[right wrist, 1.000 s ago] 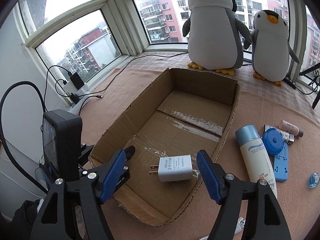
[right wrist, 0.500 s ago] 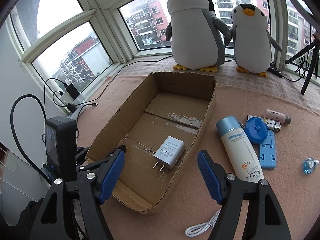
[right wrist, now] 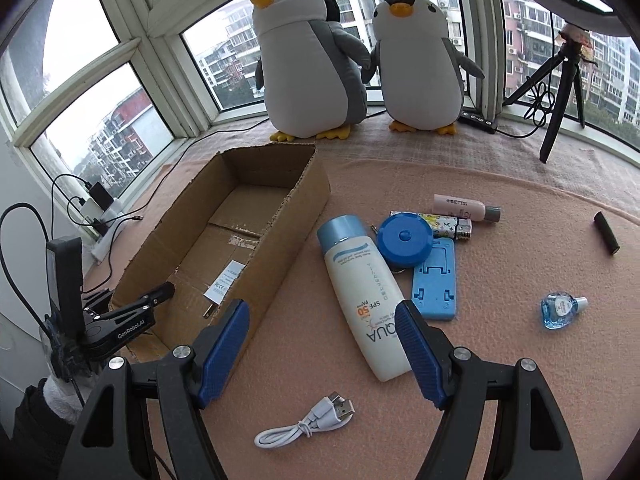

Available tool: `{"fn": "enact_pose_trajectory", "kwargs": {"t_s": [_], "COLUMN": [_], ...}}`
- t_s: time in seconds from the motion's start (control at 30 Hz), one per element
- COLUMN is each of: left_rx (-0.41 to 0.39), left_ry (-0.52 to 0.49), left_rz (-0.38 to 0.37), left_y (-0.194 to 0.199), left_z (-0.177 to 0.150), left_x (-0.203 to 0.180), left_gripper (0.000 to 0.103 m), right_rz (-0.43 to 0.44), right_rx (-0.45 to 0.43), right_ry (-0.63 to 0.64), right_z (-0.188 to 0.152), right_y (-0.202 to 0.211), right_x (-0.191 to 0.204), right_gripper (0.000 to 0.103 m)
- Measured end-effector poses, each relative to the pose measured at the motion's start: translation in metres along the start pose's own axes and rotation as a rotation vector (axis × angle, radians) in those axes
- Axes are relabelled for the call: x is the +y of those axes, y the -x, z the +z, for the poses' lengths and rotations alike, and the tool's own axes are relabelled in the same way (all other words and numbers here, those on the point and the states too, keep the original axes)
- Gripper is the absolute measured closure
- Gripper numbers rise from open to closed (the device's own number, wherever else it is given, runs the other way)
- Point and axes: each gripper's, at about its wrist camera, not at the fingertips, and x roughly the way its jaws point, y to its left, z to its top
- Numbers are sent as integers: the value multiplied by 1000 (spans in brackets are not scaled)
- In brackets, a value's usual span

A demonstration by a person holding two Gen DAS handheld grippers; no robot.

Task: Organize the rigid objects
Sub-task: 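Move the right gripper to the AQUA sunscreen bottle and grasp it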

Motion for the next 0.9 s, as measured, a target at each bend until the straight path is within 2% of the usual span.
{"fn": "enact_pose_trajectory", "kwargs": {"t_s": [0.2, 0.4, 0.67, 0.9], "left_rx": [0, 2, 7, 8], "left_ry": [0, 3, 8, 9], "left_rz": [0, -2, -3, -4], "left_y": [0, 0, -2, -3], "left_z": [0, 0, 1, 0], "left_x": [0, -1, -2, -2], "left_gripper": [65, 65, 65, 65], "right_rz": [-6, 1, 25, 30], "right_rx": [31, 85, 133, 151], "right_ry": [56, 86, 79, 116], "right_z": [11, 21, 28, 29], "right_y": [-22, -51, -72, -83], "right_x": [-3, -8, -20, -13], "right_gripper": [32, 45, 46, 46]}}
